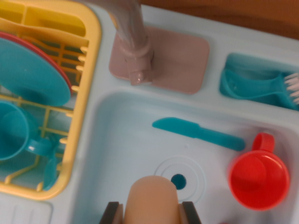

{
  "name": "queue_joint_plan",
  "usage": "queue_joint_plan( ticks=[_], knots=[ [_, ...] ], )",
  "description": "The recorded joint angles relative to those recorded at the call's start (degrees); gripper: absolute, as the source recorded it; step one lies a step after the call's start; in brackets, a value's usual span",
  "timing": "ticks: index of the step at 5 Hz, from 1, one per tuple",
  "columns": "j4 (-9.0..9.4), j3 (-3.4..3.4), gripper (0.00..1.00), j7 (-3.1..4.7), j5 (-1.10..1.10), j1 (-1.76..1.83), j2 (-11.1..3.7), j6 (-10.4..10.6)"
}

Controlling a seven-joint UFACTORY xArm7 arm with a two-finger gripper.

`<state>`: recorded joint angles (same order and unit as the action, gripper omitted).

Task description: Pick detergent from the sink

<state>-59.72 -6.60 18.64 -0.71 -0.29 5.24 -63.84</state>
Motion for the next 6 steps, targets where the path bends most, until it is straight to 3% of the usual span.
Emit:
queue_joint_plan(
  ticks=[1,2,3,4,5,6],
  knots=[
    [-1.91,0.03,1.0,-0.14,0.13,0.01,0.8,-2.7],
    [-1.91,0.03,1.0,-0.14,0.13,0.01,0.8,-2.7],
    [-3.69,0.05,1.0,-0.27,0.26,0.03,1.54,-5.2],
    [-3.69,0.05,1.0,-0.27,0.26,0.03,1.54,-5.2],
    [-5.49,0.08,1.0,-0.4,0.38,0.04,2.29,-7.8],
    [-5.49,0.08,1.0,-0.4,0.38,0.04,2.29,-7.8]
  ],
)
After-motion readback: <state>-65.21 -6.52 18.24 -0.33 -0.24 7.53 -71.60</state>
